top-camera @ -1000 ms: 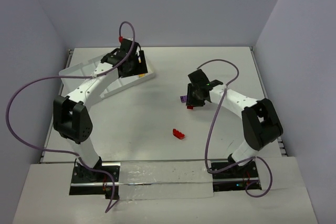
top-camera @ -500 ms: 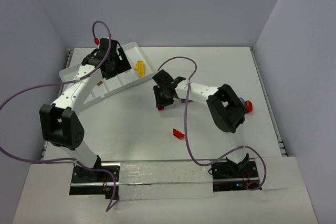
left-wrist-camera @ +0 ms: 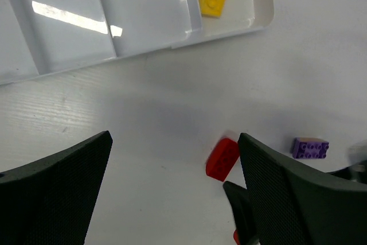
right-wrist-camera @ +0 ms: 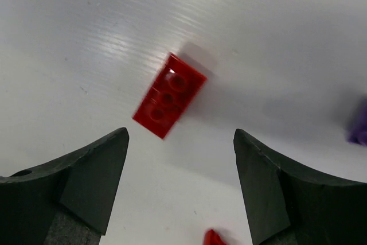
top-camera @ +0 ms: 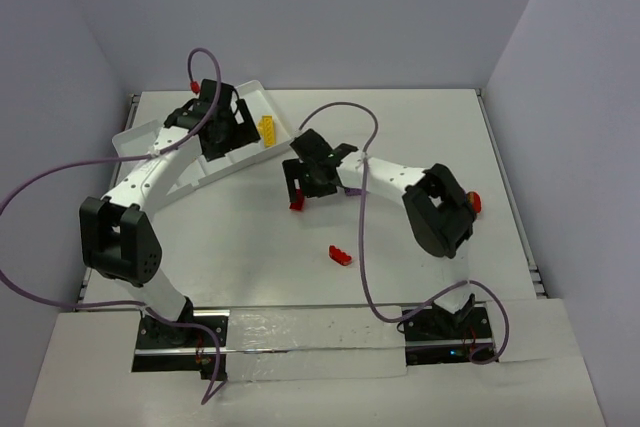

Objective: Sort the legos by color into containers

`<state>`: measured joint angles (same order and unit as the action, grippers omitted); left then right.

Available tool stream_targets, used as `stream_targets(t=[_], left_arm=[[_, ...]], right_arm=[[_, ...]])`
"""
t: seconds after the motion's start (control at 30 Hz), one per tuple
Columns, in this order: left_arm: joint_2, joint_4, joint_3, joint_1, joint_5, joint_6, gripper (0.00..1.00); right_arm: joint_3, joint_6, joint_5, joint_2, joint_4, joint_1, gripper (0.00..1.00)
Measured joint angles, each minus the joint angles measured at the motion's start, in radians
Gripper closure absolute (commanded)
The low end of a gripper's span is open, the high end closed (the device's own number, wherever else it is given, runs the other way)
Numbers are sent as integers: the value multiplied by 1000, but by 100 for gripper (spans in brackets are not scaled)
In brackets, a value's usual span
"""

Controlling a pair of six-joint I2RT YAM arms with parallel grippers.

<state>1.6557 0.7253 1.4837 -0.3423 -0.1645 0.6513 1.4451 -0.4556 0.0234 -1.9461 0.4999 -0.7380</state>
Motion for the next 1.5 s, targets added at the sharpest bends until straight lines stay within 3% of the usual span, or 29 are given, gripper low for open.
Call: stream_targets(t=[0.17,0.4,0.8,1.03,1.07,1.1,1.13,1.2,1.23,1.37,1.5], left_arm=[[46,1,-1,-141,-6,-33,4],[198,4,4,-248,23,-169,4],[360,11,26,-353,8,-212,15],[407,0,26,-383,-13,-193,47],[411,-1,26,-383,-18,-188,55],[413,-3,27,-383,-25,-180,70],[413,-3,28,-383,-36,-179,74],[413,-1,31,-383,-60,-174,94],[413,0,34,-380,-73,-168,99],[381,-14,17,-331,-92,-138,100],[228,-29,-77,-137,-68,-96,100]], right_arm=[[-197,-16,12,271,-29,167,19],[-302,-26,59,510,-13,428,19],[-322,-26,45,603,29,484,19],[-322,-25,39,603,36,484,19],[-322,-25,38,603,36,484,19],[-322,-25,37,603,38,484,18],[-322,-25,37,603,39,484,18],[-322,-25,36,603,40,484,18],[-322,-25,36,603,40,484,18],[-322,-25,28,603,41,484,18],[-322,-25,8,603,41,484,18]])
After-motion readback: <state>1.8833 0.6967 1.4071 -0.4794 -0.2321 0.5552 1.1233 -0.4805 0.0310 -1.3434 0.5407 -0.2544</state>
